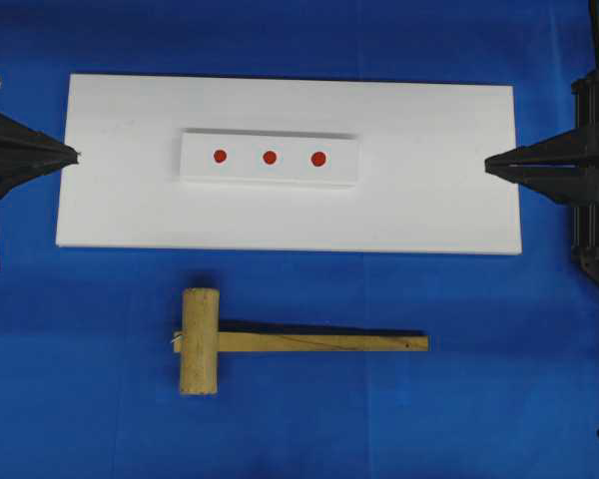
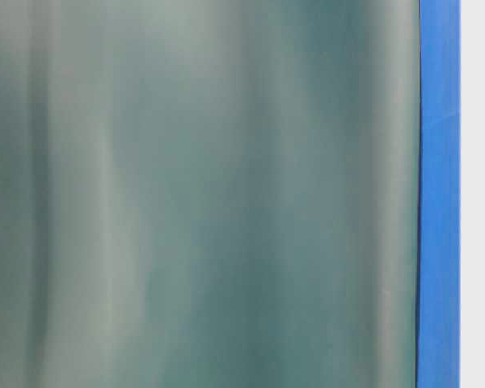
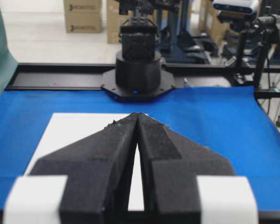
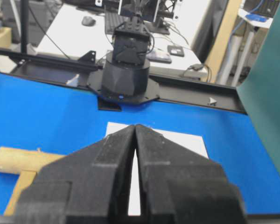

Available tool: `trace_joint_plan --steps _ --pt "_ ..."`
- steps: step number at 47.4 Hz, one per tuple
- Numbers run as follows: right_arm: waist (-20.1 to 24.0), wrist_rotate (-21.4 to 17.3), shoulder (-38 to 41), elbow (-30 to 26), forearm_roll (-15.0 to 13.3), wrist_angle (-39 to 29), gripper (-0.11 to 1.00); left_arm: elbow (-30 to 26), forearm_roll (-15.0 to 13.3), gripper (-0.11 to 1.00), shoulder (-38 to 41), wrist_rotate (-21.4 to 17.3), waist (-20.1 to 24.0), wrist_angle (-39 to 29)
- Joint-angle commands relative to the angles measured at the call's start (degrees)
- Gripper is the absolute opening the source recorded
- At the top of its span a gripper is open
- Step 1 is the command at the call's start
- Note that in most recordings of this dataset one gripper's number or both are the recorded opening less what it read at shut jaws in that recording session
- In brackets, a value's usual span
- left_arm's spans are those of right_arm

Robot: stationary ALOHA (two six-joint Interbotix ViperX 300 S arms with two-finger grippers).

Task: Hit the mark with a hammer.
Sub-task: 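Reach the right gripper to the wooden mallet handle and grasp it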

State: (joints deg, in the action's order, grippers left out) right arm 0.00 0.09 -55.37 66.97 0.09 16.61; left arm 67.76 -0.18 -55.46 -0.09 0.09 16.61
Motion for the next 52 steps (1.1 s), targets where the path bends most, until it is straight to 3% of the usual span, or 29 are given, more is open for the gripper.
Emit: trace_joint_plan --steps 1,6,24,32,37,48,52 --pt "0.0 -0.4 1.0 -1.4 0.2 0.4 0.0 -1.1 -0.4 0.02 0.3 0.2 0.1 0.4" --pt "0.8 -1.1 2.5 -3.0 1.1 0.4 -0.06 -1.1 -0.4 0.02 0.4 0.4 0.2 0.0" --pt "8.8 -8.2 16.1 -9.1 1.2 0.4 -0.06 -1.0 -0.7 0.02 0.4 0.4 0.2 -1.1" --pt "10.3 -10.9 24.7 -11.5 2.1 0.3 0.01 -0.8 -0.7 0.02 0.4 0.4 0.1 -1.1" --pt "10.6 -12.0 30.1 -13.5 3.7 -0.1 0.14 -0.7 -0.7 0.02 0.4 0.4 0.1 -1.1" --pt "12.7 -12.2 42.5 -18.1 6.9 -0.2 0.8 -0.3 -0.8 0.02 0.4 0.7 0.2 -1.1" --pt "13.5 -12.2 46.7 -19.7 8.8 1.8 0.92 -0.1 -0.8 0.02 0.4 0.7 0.2 -1.1"
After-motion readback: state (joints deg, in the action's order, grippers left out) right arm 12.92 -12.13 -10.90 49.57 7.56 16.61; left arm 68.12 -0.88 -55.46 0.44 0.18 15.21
